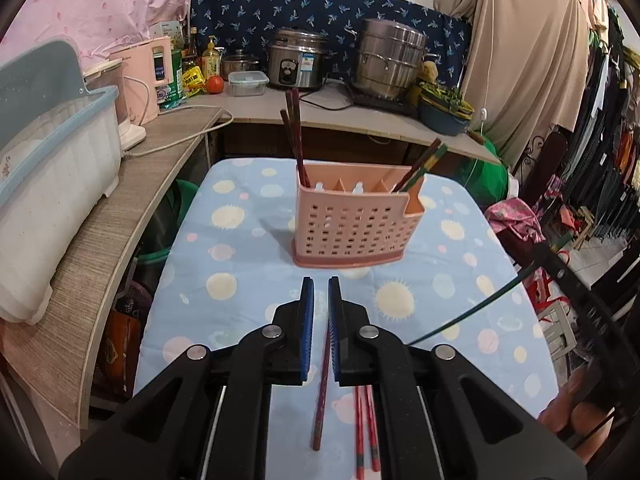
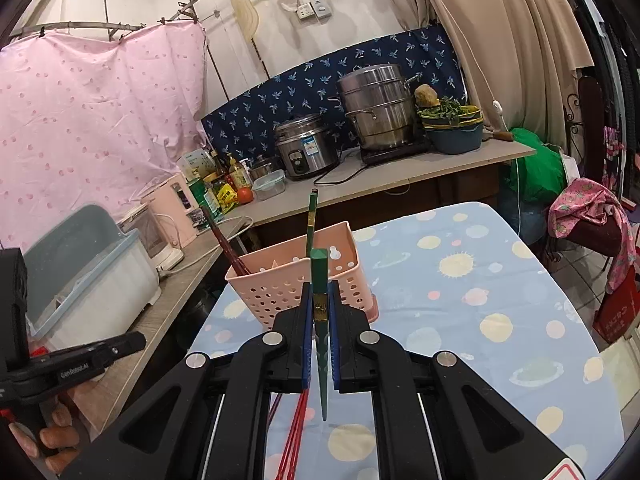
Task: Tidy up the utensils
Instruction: 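Lift both chopsticks and carry them over the pink holder with both tools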
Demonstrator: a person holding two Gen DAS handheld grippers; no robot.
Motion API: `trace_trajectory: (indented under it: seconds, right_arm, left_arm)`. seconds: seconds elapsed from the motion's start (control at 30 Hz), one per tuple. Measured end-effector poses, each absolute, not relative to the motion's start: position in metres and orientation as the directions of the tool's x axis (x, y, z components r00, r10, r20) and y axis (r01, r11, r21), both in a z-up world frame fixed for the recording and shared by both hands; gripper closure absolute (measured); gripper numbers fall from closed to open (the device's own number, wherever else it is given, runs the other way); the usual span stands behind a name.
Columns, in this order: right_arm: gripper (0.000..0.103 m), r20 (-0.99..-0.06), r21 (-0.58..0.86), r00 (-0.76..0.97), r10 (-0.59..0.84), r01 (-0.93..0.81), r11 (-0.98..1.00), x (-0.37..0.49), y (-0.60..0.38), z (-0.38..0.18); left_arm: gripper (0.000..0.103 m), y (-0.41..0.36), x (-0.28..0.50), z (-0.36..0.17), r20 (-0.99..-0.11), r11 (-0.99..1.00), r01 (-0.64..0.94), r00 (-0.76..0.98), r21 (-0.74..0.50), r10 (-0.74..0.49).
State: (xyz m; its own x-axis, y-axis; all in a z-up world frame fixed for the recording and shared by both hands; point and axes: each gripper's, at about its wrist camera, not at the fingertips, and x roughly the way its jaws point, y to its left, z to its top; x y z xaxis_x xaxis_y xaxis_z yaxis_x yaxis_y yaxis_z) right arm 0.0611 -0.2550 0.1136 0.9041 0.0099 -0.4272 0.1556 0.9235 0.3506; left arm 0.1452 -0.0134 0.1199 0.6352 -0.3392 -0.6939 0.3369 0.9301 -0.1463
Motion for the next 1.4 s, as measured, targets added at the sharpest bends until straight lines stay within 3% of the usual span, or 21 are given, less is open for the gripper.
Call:
trace_trajectory:
  seconds: [0.07,0.17,0.3,0.7,0.93,1.1,1.4]
  right_arm:
    - [0.096,-0.433,0.350,0.901,0.009,0.159,0.923,0.057,-0.254,0.112]
    - [0.096,-0.441,0.360,0.897,0.012,0.165,0.918,0.049,-0.252,0.110]
    - [0.096,-0.440,0.377,0.898,0.012,0.173,0.910,0.037,-0.251,0.111]
    - [0.096,-0.450,0.364,0.893,0.007,0.176,0.915,0.019,-0.244,0.108]
    - [0.096,-0.457,0.368,0.889,0.010,0.179,0.913,0.019,-0.245,0.105]
    - [0.096,-0.462,0.369,0.887,0.008,0.184,0.911,0.019,-0.246,0.103]
    - [0.096,-0.460,0.370,0.888,0.006,0.185,0.910,0.017,-0.247,0.100]
  left_arm:
    - [0.091,-0.010,0.139,0.101,-0.717,0.923,0.351,0.602,-0.159,-0.352]
    - [0.071,-0.007,0.125,0.065,-0.754,0.917,0.355,0.550,-0.180,-0.361]
    - [0.069,-0.006,0.107,0.024,-0.796,0.911,0.359,0.482,-0.203,-0.367]
    - [0.072,-0.014,0.095,-0.038,-0.858,0.913,0.354,0.386,-0.202,-0.339]
    - [0.086,-0.019,0.095,-0.051,-0.877,0.915,0.357,0.359,-0.187,-0.319]
    - [0.096,-0.020,0.093,-0.052,-0.874,0.915,0.364,0.371,-0.173,-0.313]
    - [0.096,-0.012,0.090,-0.019,-0.841,0.906,0.369,0.407,-0.206,-0.357]
